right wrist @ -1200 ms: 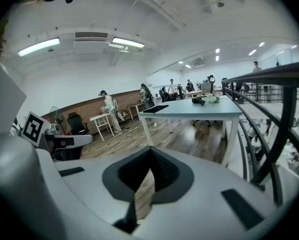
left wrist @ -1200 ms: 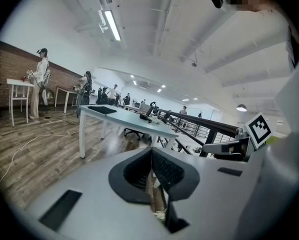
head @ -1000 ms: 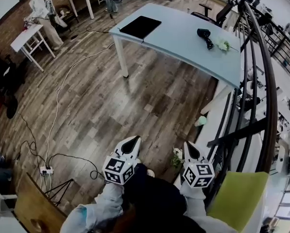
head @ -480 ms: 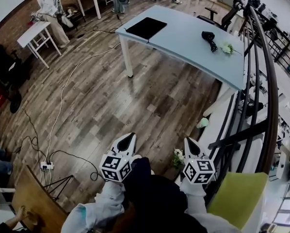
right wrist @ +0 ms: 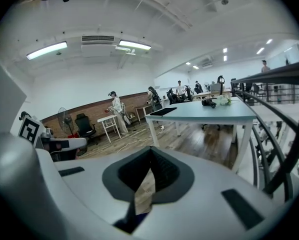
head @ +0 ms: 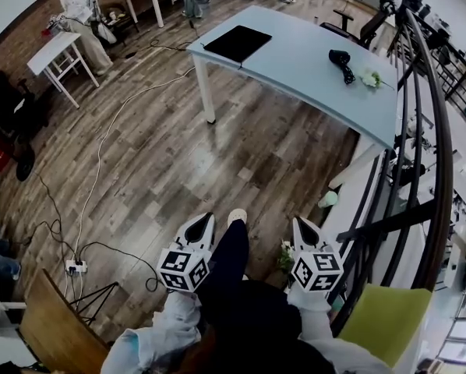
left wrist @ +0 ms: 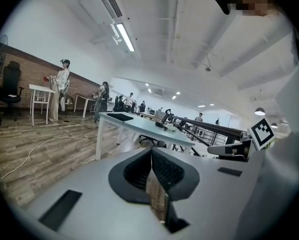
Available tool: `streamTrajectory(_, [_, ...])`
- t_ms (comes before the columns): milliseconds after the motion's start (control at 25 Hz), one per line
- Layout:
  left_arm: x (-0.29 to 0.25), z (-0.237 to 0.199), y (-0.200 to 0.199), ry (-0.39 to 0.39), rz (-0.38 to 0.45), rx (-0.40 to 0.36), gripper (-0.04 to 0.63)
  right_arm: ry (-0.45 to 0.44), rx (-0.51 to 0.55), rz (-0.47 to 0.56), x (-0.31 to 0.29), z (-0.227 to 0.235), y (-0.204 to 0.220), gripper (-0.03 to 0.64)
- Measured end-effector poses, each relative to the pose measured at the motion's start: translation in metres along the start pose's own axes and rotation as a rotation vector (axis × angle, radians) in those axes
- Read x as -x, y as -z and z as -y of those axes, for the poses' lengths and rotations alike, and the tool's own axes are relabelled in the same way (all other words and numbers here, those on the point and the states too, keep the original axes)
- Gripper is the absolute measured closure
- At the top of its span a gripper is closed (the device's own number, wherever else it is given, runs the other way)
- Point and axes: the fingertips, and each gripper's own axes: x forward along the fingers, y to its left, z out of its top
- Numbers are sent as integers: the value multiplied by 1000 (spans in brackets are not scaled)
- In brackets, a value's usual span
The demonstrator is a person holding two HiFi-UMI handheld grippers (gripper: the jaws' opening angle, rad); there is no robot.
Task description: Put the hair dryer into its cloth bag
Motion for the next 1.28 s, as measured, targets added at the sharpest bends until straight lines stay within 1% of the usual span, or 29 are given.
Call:
streamTrajectory(200, [-43, -11, -17, 17, 5, -10, 578, 6, 3, -1, -32, 15, -22, 611])
streamTrajectory(680, [-156, -50, -79, 61, 8, -44, 578, 36, 2, 28, -125, 51, -102, 611])
streamTrajectory(1080, [-239, -83, -109, 87, -24, -92, 578, 68, -8, 20, -198, 75, -141, 611])
streamTrajectory(1280, [-271, -95, -122, 110, -20, -107, 578, 90, -11, 33, -224, 85, -157, 611])
